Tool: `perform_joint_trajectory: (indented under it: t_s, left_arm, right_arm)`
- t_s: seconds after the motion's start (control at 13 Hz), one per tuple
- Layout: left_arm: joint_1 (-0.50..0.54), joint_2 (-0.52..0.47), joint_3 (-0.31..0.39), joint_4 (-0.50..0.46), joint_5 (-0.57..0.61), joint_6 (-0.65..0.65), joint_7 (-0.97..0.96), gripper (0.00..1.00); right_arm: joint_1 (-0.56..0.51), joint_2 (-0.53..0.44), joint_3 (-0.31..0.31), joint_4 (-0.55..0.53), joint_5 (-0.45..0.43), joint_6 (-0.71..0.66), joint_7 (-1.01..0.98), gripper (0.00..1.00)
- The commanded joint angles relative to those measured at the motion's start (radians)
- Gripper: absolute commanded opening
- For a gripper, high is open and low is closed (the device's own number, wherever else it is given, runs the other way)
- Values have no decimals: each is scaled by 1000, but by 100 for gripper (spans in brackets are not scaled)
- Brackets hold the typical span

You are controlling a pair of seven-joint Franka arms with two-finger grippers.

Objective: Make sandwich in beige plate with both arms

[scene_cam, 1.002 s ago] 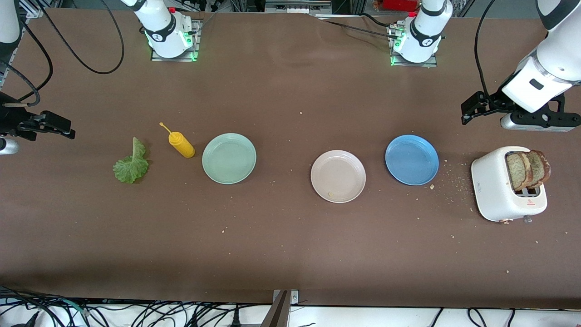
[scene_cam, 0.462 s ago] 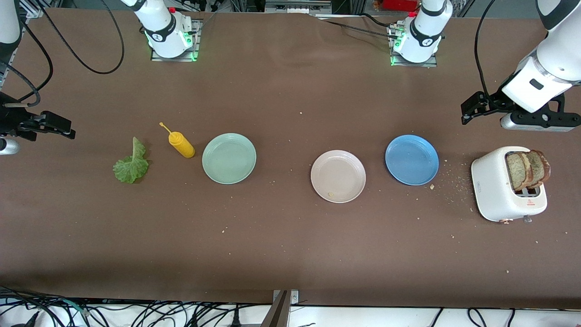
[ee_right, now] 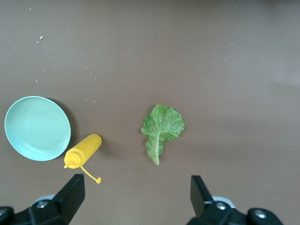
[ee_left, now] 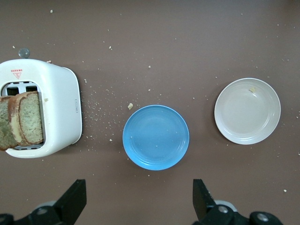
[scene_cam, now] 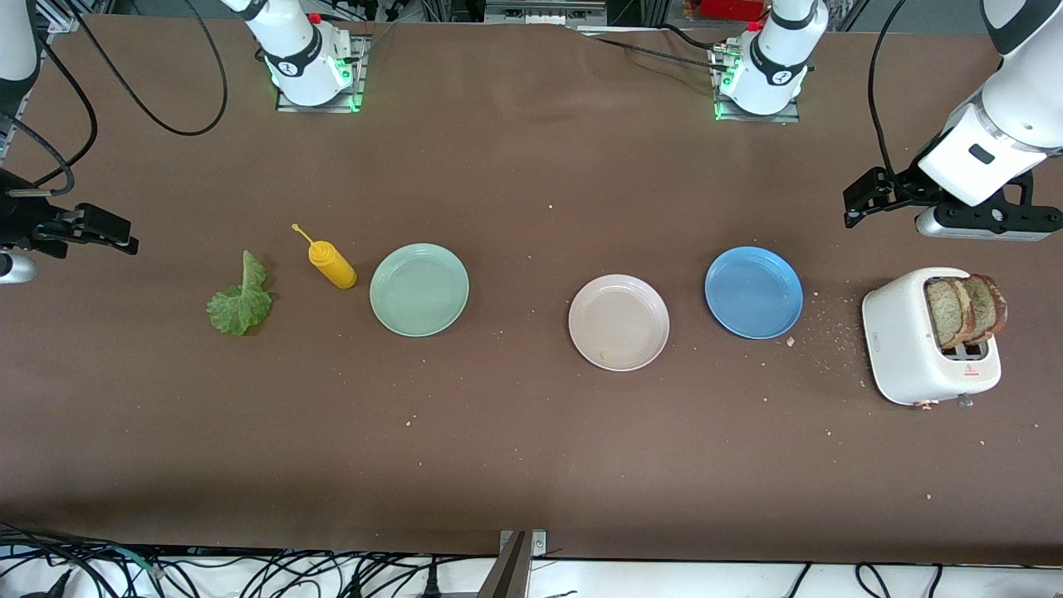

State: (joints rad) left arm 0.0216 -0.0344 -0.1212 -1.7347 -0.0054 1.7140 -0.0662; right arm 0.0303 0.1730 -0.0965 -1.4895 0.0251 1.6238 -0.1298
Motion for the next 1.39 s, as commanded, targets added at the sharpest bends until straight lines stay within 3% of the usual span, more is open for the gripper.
perform_joint_trajectory:
  t_s: [0.0, 1.31]
  left_arm:
    - [3, 4, 0, 26, 24, -27, 19, 100]
    - [17, 16, 6, 26, 24, -28, 20, 100]
  right_arm:
    - [-3, -13, 1, -18, -8, 11, -10, 100]
    - [-3, -12, 1, -18, -8, 11, -11, 100]
